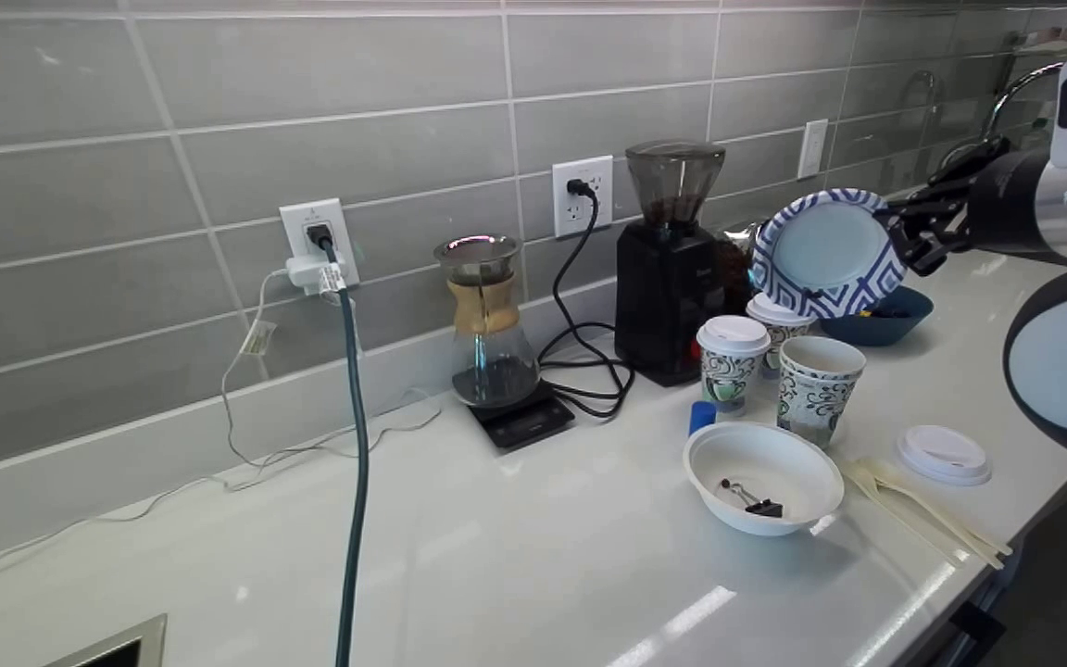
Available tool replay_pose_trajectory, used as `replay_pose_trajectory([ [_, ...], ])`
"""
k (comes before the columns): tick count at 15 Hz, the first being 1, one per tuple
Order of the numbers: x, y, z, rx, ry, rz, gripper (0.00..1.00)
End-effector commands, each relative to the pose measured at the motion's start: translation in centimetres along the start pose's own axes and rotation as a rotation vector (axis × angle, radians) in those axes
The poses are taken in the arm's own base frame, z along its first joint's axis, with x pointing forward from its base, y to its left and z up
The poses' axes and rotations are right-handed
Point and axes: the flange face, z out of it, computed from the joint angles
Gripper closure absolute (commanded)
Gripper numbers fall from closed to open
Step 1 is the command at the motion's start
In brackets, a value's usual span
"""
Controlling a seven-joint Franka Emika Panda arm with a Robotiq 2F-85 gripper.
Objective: Pour the contents of the white plate into the open paper cup on the left
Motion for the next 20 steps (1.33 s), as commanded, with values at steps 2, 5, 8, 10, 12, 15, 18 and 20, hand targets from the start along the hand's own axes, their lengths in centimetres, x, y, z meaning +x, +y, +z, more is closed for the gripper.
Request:
replay_pose_trajectory([
  [2,-0.1,0.6,-0.4,-0.025,0.024,-0.043,0.99],
  [5,-0.2,0.1,-0.6,0.01,0.001,-0.029,0.99],
  [8,-0.3,0.1,-0.6,0.012,0.002,-0.035,0.99],
  [10,-0.4,0.3,-0.6,-0.003,0.009,-0.052,0.99],
  [12,-0.4,1.0,-0.4,-0.032,0.01,-0.037,0.99],
  [15,-0.4,2.8,-0.1,-0.072,-0.034,0.031,0.99],
  [18,-1.0,4.7,0.7,-0.073,-0.148,0.118,0.99],
  [20,-1.8,6.1,1.4,-0.058,-0.24,0.189,0.99],
])
